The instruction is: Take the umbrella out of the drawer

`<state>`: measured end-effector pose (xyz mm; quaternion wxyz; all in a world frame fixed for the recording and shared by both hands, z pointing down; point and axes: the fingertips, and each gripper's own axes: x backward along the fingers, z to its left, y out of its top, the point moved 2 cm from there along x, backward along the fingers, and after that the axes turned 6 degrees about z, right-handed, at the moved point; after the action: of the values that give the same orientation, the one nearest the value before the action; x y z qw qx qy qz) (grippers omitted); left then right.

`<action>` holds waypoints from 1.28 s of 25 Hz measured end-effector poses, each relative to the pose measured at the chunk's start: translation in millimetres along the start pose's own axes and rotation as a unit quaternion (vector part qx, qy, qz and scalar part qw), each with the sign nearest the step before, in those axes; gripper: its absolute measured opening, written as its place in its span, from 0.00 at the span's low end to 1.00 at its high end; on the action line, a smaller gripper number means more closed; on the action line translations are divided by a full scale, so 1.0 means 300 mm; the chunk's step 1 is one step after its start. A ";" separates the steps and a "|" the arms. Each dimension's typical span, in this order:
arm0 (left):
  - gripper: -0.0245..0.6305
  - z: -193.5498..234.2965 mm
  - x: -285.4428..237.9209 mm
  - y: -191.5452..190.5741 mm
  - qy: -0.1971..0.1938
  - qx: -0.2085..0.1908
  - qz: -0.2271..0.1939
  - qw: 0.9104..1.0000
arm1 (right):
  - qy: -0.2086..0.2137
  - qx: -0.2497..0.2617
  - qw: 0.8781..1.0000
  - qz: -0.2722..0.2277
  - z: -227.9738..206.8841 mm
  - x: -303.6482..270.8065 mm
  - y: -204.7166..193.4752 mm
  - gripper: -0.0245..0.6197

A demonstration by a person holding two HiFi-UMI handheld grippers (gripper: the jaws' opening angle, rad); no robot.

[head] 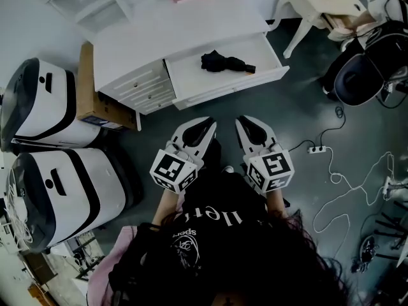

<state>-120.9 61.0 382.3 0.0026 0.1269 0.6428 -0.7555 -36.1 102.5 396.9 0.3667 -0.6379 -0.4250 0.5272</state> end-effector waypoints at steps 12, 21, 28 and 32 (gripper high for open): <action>0.08 0.388 -0.315 0.065 -0.021 -0.017 0.034 0.999 | -0.024 -0.031 0.998 0.039 -0.282 -0.406 0.114 0.14; 0.08 0.627 -0.473 0.098 -0.049 -0.025 0.050 0.997 | -0.041 -0.038 0.996 0.071 -0.406 -0.660 0.164 0.14; 0.08 0.777 -0.553 0.137 -0.068 -0.050 0.049 0.995 | -0.058 -0.035 0.994 0.084 -0.480 -0.806 0.208 0.14; 0.08 0.862 -0.577 0.154 -0.056 -0.047 0.043 0.996 | -0.061 -0.030 0.993 0.097 -0.521 -0.859 0.214 0.14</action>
<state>5.7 -225.9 407.7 0.0775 0.1118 0.6705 -0.7293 106.4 -163.6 458.5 0.2678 -0.6532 -0.3981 0.5857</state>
